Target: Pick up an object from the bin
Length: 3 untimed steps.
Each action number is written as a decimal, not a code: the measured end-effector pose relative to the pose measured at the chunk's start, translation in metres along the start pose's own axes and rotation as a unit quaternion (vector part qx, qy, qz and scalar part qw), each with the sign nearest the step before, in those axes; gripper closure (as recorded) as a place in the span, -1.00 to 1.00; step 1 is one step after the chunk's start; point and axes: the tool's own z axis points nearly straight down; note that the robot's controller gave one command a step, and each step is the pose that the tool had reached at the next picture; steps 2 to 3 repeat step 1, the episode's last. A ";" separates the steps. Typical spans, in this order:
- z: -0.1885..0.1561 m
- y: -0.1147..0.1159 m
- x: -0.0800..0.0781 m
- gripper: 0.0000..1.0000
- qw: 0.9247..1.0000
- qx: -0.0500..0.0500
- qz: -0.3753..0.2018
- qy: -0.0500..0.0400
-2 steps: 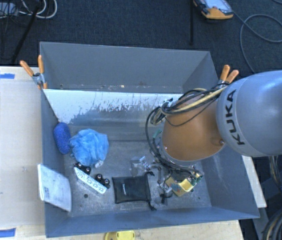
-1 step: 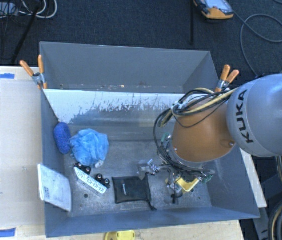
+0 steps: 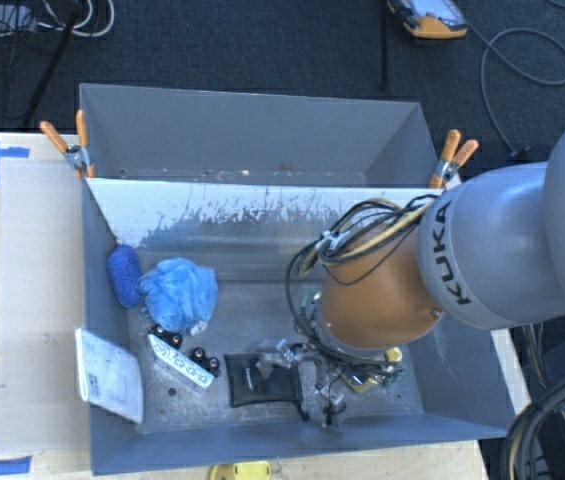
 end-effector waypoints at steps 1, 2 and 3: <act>0.011 0.020 -0.018 -1.00 1.000 0.001 -0.010 -0.003; 0.011 0.020 -0.018 -1.00 1.000 0.001 -0.010 -0.003; 0.011 0.020 -0.018 -1.00 1.000 0.001 -0.010 -0.003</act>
Offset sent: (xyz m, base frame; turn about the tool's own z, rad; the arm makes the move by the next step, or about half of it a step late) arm 0.0462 0.0300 -0.0162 0.0423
